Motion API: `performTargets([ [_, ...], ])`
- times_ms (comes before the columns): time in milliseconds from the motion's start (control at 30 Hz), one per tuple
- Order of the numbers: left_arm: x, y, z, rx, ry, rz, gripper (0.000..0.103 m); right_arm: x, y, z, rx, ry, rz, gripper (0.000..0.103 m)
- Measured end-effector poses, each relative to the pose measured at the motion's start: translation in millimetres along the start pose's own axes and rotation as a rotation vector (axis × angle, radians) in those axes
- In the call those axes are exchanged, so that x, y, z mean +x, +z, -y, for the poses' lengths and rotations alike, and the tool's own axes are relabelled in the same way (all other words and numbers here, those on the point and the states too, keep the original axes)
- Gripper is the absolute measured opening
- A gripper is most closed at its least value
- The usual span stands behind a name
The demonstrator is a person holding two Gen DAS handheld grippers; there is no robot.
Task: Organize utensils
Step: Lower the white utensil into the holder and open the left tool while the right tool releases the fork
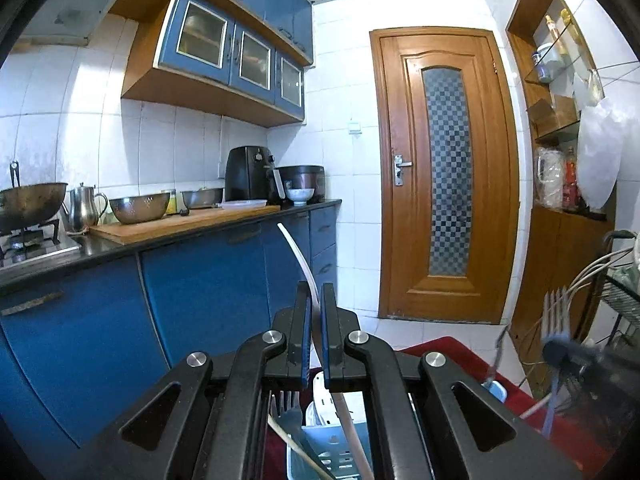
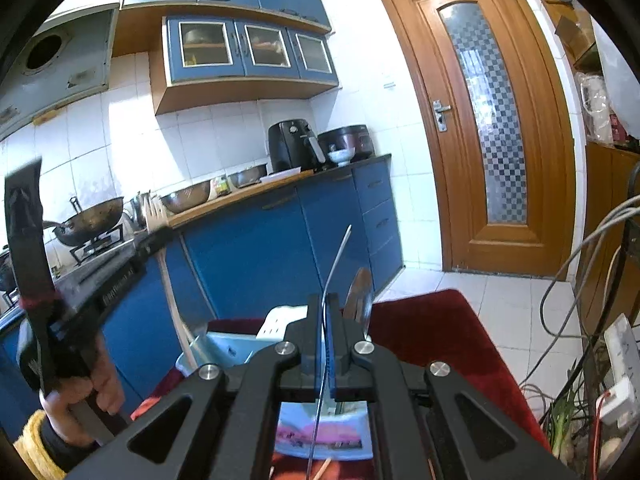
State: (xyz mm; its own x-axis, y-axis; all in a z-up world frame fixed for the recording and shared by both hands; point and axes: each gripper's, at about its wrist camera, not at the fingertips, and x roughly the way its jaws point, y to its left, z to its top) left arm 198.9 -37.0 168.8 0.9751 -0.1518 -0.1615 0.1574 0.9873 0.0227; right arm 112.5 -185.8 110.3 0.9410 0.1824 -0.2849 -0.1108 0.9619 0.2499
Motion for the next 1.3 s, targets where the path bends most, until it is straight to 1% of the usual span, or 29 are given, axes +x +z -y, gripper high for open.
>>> performTargets([
  [200,25,-23,-5,-0.023,-0.007,-0.031,0.002,20,12,-1,-0.018,-0.023,0.071,0.003],
  [467,36,-47,-6,-0.034,-0.021,-0.045,0.002,50,3,-15,-0.122,-0.059,0.156,0.003],
  [500,35,-49,-6,-0.031,-0.016,-0.035,0.002,53,1,-18,-0.137,-0.063,0.156,0.003],
  [600,34,-51,-6,-0.018,-0.017,-0.027,0.002,61,-4,-20,-0.154,-0.060,0.139,0.003],
  [767,29,-52,-3,-0.004,-0.022,-0.022,0.002,67,-15,-16,-0.135,-0.046,0.086,0.003],
  [967,23,-54,-1,-0.008,-0.021,-0.011,0.002,70,-26,-15,-0.132,-0.026,0.032,0.003],
  [1067,22,-55,-4,-0.026,-0.019,-0.007,0.002,72,-29,-13,-0.113,-0.010,0.005,0.003],
  [1200,20,-55,-5,-0.028,-0.012,-0.005,0.002,68,-31,-13,-0.110,0.010,-0.008,0.005],
  [1233,19,-55,-6,-0.037,-0.013,-0.001,0.002,66,-31,-13,-0.103,0.018,-0.013,0.008],
  [1267,18,-54,-7,-0.045,-0.015,0.001,0.002,65,-31,-13,-0.096,0.023,-0.012,0.018],
  [1300,18,-53,-7,-0.051,-0.016,0.003,0.002,62,-30,-12,-0.085,0.033,-0.008,0.023],
])
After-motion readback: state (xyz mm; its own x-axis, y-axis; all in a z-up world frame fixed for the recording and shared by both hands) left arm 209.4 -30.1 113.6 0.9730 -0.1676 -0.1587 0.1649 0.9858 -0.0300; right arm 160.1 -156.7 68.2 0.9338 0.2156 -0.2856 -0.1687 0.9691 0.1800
